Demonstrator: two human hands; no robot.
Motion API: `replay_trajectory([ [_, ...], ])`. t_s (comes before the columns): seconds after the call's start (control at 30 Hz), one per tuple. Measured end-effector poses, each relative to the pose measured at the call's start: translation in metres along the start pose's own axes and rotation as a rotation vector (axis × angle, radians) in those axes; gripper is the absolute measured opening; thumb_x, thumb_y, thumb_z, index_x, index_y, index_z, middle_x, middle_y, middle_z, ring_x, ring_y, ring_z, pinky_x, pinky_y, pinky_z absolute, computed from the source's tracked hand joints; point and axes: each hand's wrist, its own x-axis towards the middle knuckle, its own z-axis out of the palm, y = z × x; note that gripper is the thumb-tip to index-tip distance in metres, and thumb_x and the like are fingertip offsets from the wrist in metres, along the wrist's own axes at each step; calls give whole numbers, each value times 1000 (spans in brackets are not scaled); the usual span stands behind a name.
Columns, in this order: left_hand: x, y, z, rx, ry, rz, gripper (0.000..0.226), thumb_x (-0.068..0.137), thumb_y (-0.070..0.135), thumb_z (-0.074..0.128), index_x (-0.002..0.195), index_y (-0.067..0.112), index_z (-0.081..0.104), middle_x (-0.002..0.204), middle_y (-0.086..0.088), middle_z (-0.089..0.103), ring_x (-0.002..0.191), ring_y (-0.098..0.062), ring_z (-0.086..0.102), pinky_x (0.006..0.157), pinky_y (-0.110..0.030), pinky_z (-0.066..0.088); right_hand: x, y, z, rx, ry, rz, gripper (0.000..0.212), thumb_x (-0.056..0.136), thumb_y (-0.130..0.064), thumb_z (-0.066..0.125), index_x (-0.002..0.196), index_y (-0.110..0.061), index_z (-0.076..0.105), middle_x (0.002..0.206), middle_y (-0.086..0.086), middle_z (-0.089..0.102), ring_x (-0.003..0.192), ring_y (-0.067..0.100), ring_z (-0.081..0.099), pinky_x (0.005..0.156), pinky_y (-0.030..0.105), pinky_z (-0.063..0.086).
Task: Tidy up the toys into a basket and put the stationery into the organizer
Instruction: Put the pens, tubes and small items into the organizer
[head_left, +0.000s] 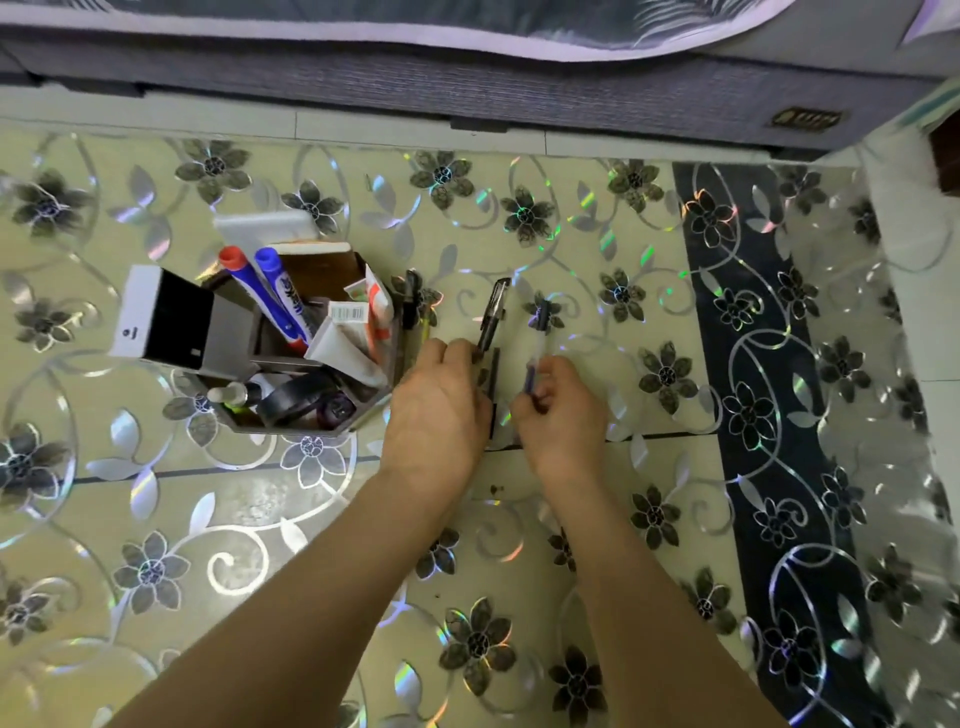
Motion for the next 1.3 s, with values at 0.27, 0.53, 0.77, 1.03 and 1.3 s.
replay_trajectory([
  [0.27,-46,-46,-122,-444,517,-57,15,92,24,54,95,39,54,94,4,67,86,-14,66,81,-34,53,-21,-79,-34,341,66,-185,8,92,-25,57,85,-23,61,76,-5,68,74,14,69,73,35,55],
  [0.53,-10,-94,-117,-167,386,-128,12,85,24,60,94,17,55,86,-3,69,80,-29,64,74,-41,52,-39,-174,-31,469,15,-424,2,91,-16,60,92,-17,60,71,-20,67,71,7,70,74,43,57],
  [0.77,-5,-89,-104,-229,339,-172,13,82,26,61,95,25,60,84,10,69,81,-14,66,76,-34,51,-52,-185,8,187,68,-650,11,91,-21,60,88,-11,60,81,1,69,75,23,65,65,38,50],
  [1.03,-19,-87,-106,-265,347,-151,23,83,14,61,101,27,58,92,11,68,85,-12,66,78,-36,53,-53,-163,50,-91,102,-663,9,75,-9,73,80,-8,66,74,9,66,85,32,53,70,40,45],
  [1.3,-23,-86,-98,-202,358,-177,26,84,11,61,108,22,58,100,4,66,88,-17,64,83,-36,51,-46,-128,14,118,166,-579,18,82,-11,68,98,-16,73,90,-3,72,89,21,53,79,26,41],
])
